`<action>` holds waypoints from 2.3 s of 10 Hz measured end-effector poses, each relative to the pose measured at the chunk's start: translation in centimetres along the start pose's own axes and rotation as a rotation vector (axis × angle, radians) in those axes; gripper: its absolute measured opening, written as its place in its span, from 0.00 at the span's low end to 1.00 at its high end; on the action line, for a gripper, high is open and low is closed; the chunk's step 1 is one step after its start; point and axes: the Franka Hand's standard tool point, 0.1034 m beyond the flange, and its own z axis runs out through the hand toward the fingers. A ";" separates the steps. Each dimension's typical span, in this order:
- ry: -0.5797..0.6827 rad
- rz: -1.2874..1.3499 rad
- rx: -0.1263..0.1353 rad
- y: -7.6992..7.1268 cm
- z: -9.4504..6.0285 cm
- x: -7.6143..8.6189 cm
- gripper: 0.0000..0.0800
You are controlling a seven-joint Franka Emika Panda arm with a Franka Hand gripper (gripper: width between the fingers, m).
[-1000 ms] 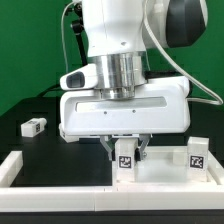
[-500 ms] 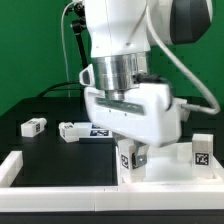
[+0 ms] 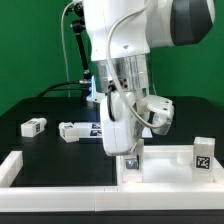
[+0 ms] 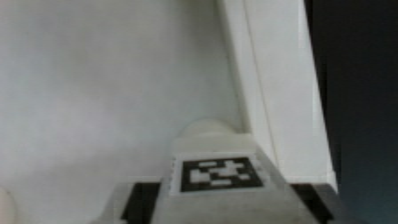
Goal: Assemble square table
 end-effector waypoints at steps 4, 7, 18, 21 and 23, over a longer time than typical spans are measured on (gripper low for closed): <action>-0.006 0.078 -0.004 0.1 0.1 0.2 0.36; -0.011 0.023 0.005 -0.1 -0.6 0.1 0.76; -0.040 -0.104 -0.032 2.5 -3.5 -5.4 0.81; -0.058 -0.148 -0.131 7.4 -2.6 -3.9 0.81; -0.031 -0.146 -0.208 10.9 -0.7 -3.6 0.81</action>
Offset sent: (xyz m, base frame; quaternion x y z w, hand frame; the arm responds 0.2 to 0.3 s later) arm 0.0000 0.0000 0.0000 0.0000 0.0000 0.0000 1.0000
